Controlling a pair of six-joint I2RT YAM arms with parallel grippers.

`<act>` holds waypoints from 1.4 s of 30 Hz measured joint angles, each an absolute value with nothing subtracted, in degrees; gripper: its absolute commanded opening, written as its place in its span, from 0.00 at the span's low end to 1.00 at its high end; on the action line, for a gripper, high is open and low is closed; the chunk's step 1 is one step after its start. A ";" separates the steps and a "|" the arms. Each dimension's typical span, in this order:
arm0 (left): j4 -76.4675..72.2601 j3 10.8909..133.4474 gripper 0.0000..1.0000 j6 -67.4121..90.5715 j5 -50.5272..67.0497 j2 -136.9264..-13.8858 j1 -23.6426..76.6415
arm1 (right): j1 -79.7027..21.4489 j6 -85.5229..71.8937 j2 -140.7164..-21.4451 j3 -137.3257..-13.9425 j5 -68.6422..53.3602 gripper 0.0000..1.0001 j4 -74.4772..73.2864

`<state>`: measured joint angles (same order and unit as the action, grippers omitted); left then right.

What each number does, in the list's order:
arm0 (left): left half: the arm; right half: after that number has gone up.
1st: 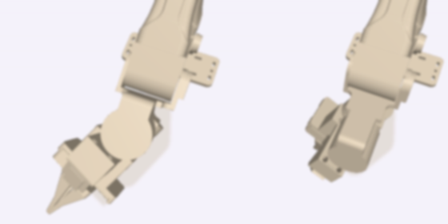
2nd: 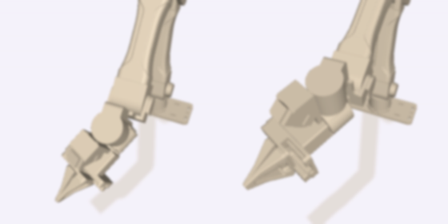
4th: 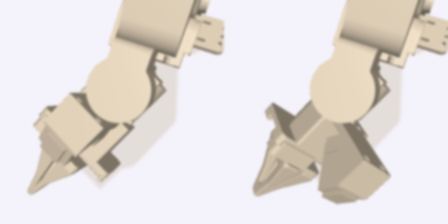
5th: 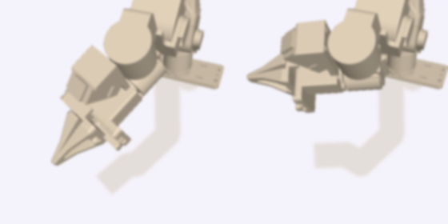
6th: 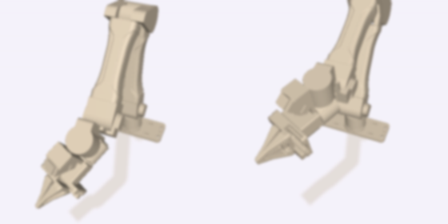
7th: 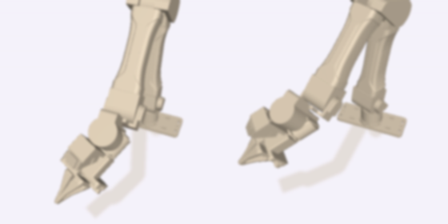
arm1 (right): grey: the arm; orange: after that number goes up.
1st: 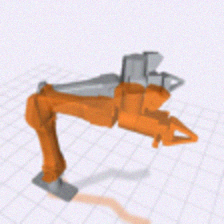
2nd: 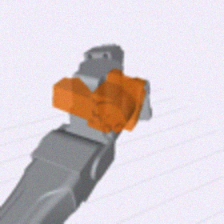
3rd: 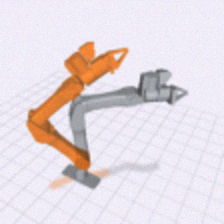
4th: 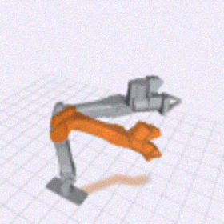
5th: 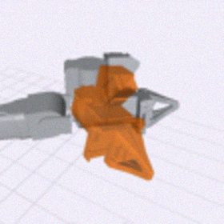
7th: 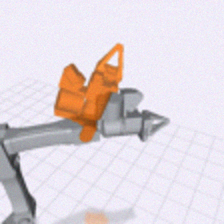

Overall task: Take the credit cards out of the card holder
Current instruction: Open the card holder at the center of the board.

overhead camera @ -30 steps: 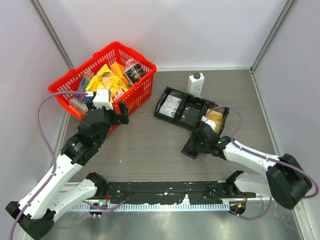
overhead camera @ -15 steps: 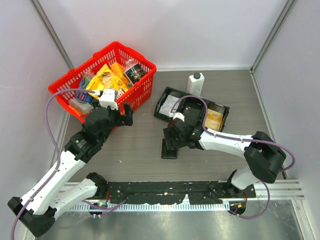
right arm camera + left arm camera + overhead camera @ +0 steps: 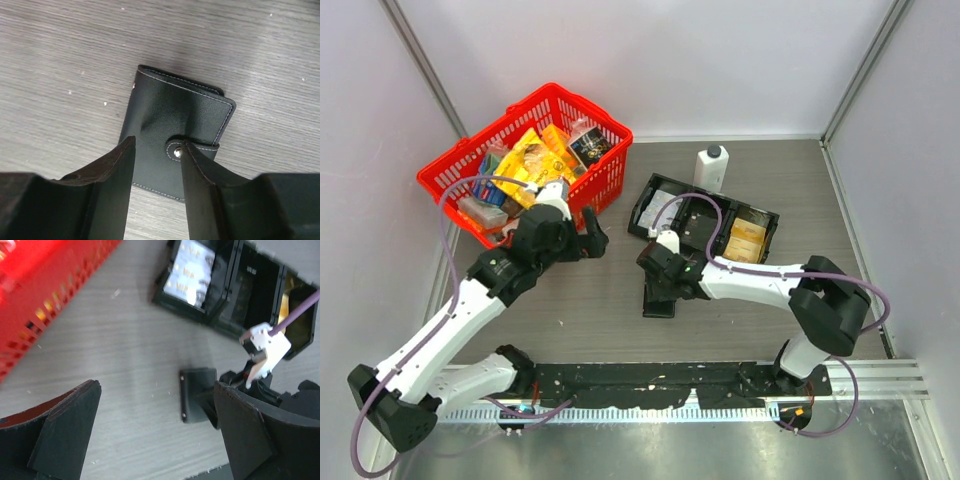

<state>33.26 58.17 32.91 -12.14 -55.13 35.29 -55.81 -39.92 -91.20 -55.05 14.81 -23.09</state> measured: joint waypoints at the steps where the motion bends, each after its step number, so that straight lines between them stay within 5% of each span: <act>1: 33.47 57.41 1.00 34.24 -11.53 -55.70 35.79 | -56.01 -40.58 -91.90 -55.18 15.20 0.44 -23.29; 17: 27.99 41.43 0.93 49.30 -9.10 -62.30 45.04 | -57.17 -45.56 -92.99 -54.52 20.67 0.42 -24.75; 31: 19.94 40.47 0.89 52.31 -7.16 -70.22 45.32 | -60.53 -47.20 -85.41 -51.00 25.65 0.43 -27.40; 42: 13.47 42.59 0.76 52.10 -4.25 -79.64 45.32 | -60.53 -48.34 -86.80 -47.13 24.34 0.34 -22.00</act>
